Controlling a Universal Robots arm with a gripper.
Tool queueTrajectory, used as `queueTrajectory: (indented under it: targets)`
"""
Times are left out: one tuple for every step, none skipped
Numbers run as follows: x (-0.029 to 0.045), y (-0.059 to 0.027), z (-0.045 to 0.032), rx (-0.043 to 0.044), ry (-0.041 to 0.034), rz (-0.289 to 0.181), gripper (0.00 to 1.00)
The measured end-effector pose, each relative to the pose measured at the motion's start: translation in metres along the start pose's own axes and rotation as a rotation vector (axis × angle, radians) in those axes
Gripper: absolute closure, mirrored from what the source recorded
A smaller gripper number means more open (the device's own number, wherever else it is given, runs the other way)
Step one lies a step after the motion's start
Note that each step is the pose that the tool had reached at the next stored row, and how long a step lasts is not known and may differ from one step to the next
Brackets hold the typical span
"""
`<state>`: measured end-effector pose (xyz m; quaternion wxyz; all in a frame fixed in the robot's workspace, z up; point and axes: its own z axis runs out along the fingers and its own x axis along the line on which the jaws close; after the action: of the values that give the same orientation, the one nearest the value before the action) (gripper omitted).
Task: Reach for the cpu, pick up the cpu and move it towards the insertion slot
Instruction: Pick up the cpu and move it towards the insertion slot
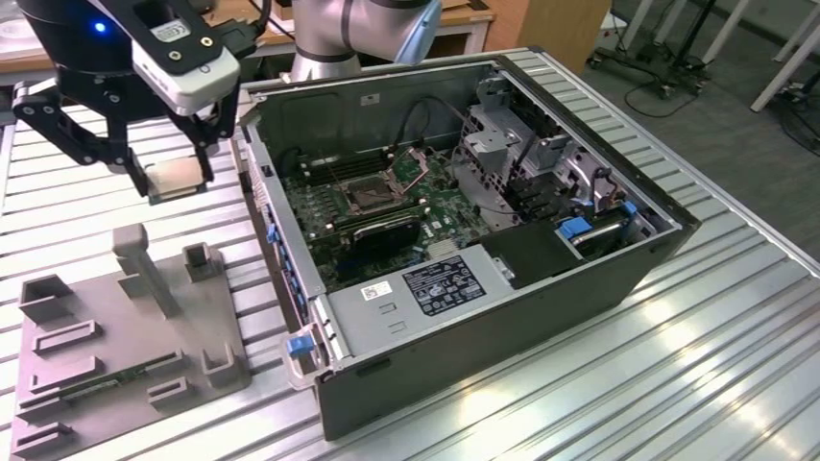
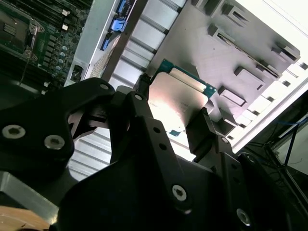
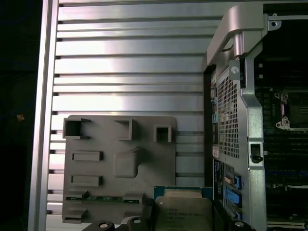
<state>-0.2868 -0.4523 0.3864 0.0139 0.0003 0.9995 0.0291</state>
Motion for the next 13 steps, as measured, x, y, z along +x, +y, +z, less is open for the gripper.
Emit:
queueTrajectory:
  targets:
    - [-0.0010, 0.0001, 0.0000, 0.0000, 0.0000, 0.000, 0.45]
    - [-0.0020, 0.0002, 0.0000, 0.0001, 0.0001, 0.000, 0.45]
    - [-0.0029, 0.0003, 0.0001, 0.0000, 0.0000, 0.000, 0.45]
    - [-0.0042, 0.0004, 0.0002, -0.0001, -0.0001, 0.000, 0.45]
    - [-0.0054, 0.0006, 0.0002, 0.0000, 0.0000, 0.000, 0.45]
    - [-0.0068, 0.0008, 0.0003, 0.0000, 0.0000, 0.000, 0.45]
    - [-0.0082, 0.0011, 0.0004, 0.0000, 0.0000, 0.000, 0.45]
    - [-0.0095, 0.0016, 0.0004, 0.0000, 0.0000, 0.000, 0.45]
    - [-0.0107, 0.0023, 0.0006, 0.0000, 0.0000, 0.000, 0.45]
    - [-0.0118, 0.0033, 0.0008, 0.0000, 0.0000, 0.000, 0.45]
    - [-0.0129, 0.0045, 0.0009, 0.0000, 0.0000, 0.000, 0.45]
    - [-0.0142, 0.0059, 0.0011, 0.0000, 0.0000, 0.000, 0.45]
    - [-0.0156, 0.0074, 0.0013, 0.0001, 0.0000, 0.000, 0.45]
